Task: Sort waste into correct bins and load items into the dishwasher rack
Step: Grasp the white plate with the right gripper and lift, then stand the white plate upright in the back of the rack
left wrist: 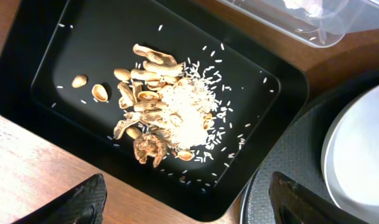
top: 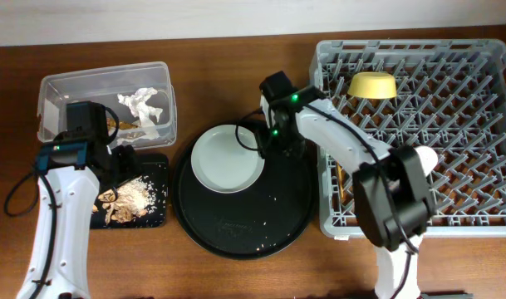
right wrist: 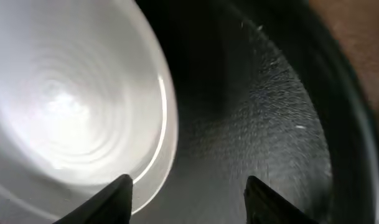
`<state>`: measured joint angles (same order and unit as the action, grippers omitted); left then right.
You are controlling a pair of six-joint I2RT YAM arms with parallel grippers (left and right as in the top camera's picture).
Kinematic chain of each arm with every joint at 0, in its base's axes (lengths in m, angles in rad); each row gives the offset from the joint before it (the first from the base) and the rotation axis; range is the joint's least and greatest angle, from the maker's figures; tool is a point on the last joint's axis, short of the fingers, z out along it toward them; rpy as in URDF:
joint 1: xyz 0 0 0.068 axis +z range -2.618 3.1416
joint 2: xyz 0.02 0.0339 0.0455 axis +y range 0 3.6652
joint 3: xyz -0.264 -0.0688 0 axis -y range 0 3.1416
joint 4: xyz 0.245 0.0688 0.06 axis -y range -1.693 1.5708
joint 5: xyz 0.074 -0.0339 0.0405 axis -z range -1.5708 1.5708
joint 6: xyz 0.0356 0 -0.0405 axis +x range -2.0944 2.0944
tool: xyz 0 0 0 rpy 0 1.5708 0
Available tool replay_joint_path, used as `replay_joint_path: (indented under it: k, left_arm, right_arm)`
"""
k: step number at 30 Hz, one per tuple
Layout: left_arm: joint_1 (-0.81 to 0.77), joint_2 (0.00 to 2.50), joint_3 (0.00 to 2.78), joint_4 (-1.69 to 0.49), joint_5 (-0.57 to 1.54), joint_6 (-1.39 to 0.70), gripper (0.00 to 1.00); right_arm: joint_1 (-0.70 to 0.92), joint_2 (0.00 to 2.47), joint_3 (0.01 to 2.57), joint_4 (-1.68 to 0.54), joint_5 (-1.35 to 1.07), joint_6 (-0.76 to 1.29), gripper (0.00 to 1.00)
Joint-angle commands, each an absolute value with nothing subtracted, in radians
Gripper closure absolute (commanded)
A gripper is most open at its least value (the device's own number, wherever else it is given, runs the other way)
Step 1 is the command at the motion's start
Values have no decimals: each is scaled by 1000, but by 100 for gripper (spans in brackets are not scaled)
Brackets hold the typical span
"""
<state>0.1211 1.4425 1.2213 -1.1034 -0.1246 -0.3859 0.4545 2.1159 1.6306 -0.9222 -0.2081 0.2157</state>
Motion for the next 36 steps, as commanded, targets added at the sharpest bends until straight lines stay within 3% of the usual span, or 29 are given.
replay_joint_path:
  k: [1,3,6,9,16,21,26,34,36]
  left_arm:
    - [128,1434,1225,-1104,-139,-397,17]
    - [128,1434,1225,-1104,-139,-396,16]
    - [128,1434,1225,-1104,-139,-396,16]
    - [128,1434,1225,-1104,-139,-396,17]
    - [128,1434,1225,-1100,-138,-396,17]
    - [128,1434,1225,-1100,-138,-396,17]
    - [128,1434,1225,-1093,-133,-397,16]
    - [128,1434,1225,-1085,-120,-397,17]
    - [128,1434,1225,-1085,-120,-397,17]
  right_arm:
    - [482,2184,1627,-910,-196,245,46]
    - [498,2217,1627,-911,-182,245,51]
    - [503,2226,1627,-929,-146,310,78]
    - [494,2222,1642,-959,-145,323,96]
    - [422,1998,1811,-1118,86,226,96]
    - [342,1773,1828,-1026,556,162,96]
    - [297,1784,1827,-915,930,136,96]
    - [274,1953,1822,-927,950,184,96]
    - [274,1972,1822,-1068,711,302,96]
